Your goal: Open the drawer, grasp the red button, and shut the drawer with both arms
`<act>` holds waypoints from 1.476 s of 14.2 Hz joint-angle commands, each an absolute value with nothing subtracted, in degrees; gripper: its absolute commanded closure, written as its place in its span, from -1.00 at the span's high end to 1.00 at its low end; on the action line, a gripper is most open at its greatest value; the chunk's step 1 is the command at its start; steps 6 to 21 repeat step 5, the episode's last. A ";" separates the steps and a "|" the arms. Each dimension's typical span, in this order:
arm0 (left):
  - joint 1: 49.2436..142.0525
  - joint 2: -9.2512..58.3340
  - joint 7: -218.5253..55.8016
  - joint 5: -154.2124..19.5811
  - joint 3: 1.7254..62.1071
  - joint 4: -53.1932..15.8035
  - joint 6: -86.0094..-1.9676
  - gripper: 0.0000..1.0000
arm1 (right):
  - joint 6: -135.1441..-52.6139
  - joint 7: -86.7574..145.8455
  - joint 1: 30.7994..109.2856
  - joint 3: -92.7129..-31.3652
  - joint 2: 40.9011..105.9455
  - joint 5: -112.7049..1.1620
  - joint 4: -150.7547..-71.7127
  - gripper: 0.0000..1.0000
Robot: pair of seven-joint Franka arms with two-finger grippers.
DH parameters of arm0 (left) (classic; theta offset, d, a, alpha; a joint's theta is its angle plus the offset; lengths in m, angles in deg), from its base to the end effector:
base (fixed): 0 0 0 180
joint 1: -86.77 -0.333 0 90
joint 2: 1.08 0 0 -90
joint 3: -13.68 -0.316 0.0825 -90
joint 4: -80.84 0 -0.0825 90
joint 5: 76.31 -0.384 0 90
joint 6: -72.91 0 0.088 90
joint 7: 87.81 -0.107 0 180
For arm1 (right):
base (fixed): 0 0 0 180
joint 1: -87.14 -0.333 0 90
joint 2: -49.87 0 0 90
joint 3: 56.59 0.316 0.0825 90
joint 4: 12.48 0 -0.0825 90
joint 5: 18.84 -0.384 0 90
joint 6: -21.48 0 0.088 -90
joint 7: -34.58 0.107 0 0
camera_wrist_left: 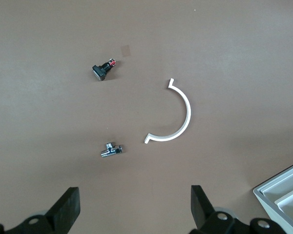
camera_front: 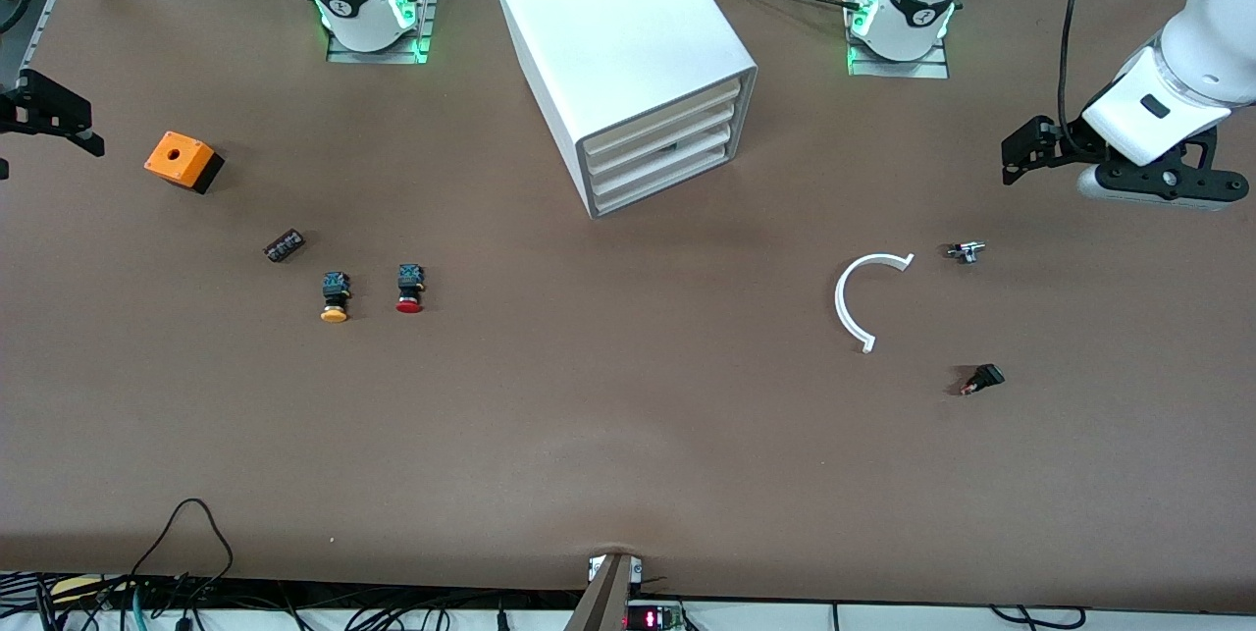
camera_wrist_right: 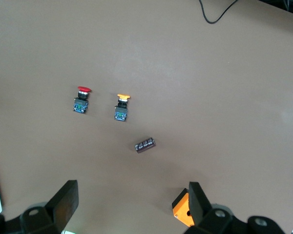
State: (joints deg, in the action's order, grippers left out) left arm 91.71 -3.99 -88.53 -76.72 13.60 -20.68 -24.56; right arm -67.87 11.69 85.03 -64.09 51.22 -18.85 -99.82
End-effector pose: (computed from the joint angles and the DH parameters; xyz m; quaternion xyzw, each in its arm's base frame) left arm 0.5423 -0.0454 0.5681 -0.9987 0.0492 0.0098 0.0039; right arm 0.5587 -0.0518 0.6324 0.9883 0.1521 0.0053 0.0028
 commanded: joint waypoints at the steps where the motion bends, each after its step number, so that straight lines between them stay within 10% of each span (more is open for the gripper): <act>1: 91.96 -2.66 -88.87 -78.15 13.59 -18.39 -22.89 1.00 | -67.03 10.76 85.38 -63.62 50.40 -20.07 -100.98 1.00; 21: 91.96 -2.66 -88.87 -78.24 13.59 -18.30 -22.80 1.00 | -66.76 11.20 85.21 -63.45 50.40 -20.07 -100.98 1.00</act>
